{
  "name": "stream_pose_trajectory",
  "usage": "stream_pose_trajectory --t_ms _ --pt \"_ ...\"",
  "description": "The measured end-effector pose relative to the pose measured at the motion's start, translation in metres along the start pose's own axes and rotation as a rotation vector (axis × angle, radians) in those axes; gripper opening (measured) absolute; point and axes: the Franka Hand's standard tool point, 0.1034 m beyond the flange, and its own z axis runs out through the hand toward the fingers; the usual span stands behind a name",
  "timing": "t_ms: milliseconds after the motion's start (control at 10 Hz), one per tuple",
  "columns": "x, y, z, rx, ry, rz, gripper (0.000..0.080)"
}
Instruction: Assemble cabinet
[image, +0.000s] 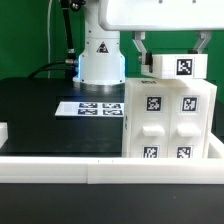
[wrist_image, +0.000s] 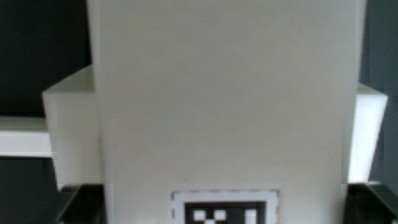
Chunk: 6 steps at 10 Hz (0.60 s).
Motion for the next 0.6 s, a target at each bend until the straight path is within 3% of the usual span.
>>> stream_pose_trajectory --t_ms 300,600 --pt "0.0002 -0.0007 0.0002 0.000 0.001 0.183 0.0561" --pt "0.0016 -0.0030 0.0007 0.031 0.057 0.525 0.0561"
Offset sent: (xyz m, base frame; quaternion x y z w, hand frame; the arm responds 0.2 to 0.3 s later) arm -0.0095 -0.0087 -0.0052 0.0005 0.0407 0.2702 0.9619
